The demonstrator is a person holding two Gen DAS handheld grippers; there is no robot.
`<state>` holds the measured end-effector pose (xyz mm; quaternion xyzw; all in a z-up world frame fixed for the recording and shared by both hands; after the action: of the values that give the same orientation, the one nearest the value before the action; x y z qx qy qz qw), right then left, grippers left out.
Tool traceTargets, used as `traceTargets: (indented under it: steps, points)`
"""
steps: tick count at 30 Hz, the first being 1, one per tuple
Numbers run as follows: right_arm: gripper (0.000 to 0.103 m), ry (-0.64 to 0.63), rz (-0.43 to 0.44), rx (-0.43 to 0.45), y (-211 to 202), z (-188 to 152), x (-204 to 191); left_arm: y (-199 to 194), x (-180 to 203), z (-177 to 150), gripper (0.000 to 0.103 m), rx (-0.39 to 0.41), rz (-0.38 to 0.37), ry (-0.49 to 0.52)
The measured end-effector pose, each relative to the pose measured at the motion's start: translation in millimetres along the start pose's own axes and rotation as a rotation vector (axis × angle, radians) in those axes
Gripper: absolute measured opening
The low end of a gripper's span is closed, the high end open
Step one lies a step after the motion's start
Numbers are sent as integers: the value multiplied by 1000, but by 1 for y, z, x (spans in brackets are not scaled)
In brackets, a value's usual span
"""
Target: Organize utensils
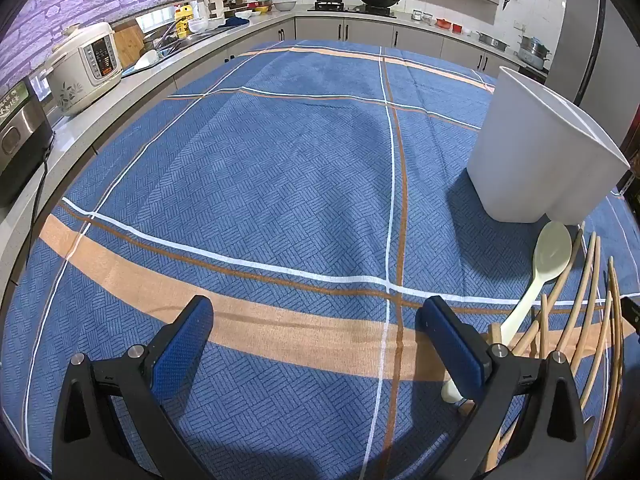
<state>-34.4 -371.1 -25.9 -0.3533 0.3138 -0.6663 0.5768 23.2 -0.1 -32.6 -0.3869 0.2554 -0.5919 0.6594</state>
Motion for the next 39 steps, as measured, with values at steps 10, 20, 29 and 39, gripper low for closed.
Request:
traceTargets:
  steps: [10, 20, 29, 39]
  points:
    - [100, 160, -25, 12, -36, -28, 21, -67, 6, 16, 103, 103, 21, -33]
    - [100, 194, -82, 210, -119, -31, 20, -160, 33, 6, 103, 181, -70, -1]
    - [100, 159, -136, 338, -173, -25, 17, -222, 41, 2, 103, 248, -70, 15]
    - [100, 156, -133, 355, -187, -37, 17, -263, 60, -15, 103, 319, -17, 120]
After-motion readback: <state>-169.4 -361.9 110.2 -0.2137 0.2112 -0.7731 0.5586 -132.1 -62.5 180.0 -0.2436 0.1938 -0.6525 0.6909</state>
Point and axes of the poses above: each gripper's, at about its wrist camera, not at the fingertips, and y roughly the way its jaws point, x to its right, z to its top, the point moved 4 cm from there along y, roughly the way its jaws point, and after that the axes turned 12 degrees about -y, right-handed, at the moved point
